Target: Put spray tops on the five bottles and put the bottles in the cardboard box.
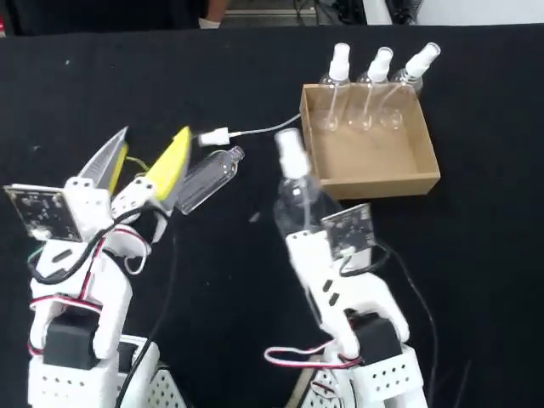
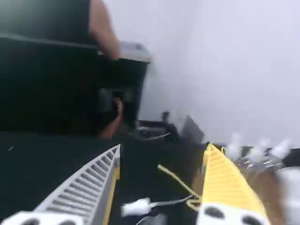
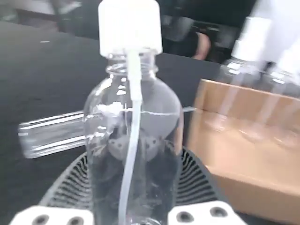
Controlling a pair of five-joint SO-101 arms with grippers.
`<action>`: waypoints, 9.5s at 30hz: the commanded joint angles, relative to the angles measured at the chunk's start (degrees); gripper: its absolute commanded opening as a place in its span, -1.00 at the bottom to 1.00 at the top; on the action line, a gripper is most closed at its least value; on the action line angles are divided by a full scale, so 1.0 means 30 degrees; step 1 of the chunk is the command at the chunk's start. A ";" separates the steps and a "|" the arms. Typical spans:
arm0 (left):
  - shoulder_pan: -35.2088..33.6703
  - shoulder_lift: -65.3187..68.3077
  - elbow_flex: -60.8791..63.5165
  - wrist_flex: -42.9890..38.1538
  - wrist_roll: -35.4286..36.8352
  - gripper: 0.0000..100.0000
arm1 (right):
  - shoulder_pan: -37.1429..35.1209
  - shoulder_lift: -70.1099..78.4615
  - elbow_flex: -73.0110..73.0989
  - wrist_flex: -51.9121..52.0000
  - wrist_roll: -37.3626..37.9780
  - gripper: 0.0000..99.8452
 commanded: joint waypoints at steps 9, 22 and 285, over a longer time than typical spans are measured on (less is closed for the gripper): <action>-0.3297 -0.2784 1.2645 -0.2960 -0.0059 -0.46 | 1.0549 -0.1831 -0.5465 0.1553 0.2491 -0.98; -0.3502 -0.4161 1.2615 -0.0791 0.2168 -0.46 | 1.7729 0.8337 -0.5553 -0.8850 0.3956 -0.98; -0.3355 -0.3985 1.2615 -0.0762 0.0703 -0.46 | 1.8520 3.5971 -3.0696 0.3311 0.6183 -0.57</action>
